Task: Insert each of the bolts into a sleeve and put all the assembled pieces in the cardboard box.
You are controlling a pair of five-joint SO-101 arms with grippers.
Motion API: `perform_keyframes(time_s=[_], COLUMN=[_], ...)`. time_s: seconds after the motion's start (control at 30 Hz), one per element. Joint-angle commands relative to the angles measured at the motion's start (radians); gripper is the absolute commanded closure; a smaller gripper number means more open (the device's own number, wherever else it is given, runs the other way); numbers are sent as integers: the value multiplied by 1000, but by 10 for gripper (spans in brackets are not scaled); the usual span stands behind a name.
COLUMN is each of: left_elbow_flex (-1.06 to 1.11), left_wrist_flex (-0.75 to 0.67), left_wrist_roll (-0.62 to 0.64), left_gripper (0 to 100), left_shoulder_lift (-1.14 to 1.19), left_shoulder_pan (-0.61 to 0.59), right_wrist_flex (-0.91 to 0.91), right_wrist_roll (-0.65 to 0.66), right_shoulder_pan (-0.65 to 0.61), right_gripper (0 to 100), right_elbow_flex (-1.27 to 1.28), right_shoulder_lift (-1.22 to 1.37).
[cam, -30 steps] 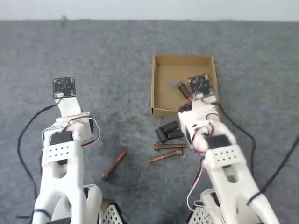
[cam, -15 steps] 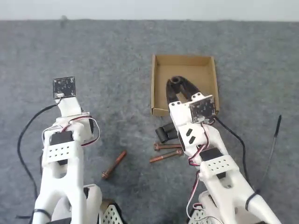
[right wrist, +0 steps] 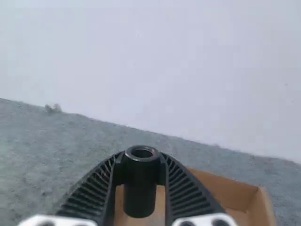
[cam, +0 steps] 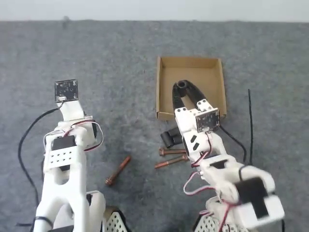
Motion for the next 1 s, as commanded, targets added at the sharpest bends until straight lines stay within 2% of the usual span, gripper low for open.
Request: perform_keyframes(time_s=[0.0, 0.4, 0.57, 0.8, 0.97], left_elbow_flex=[2, 28, 25, 19, 19], left_wrist_flex=[-75, -127, -127, -157, -284], left_wrist_roll=[9, 9, 9, 17, 17], left_gripper=[988, 988, 988, 988, 988], left_shoulder_lift=[-11, -15, -15, -17, -17], left_shoulder_pan=[-3, 0, 0, 12, 123], right_wrist_flex=[-117, -384, -458, -435, -403], right_wrist_roll=[-9, -14, -14, -18, -110], right_shoulder_pan=[21, 12, -48, -65, -73], right_gripper=[992, 992, 992, 992, 992], right_elbow_flex=[-43, 186, 305, 304, 304], right_shoulder_lift=[59, 124, 130, 133, 133])
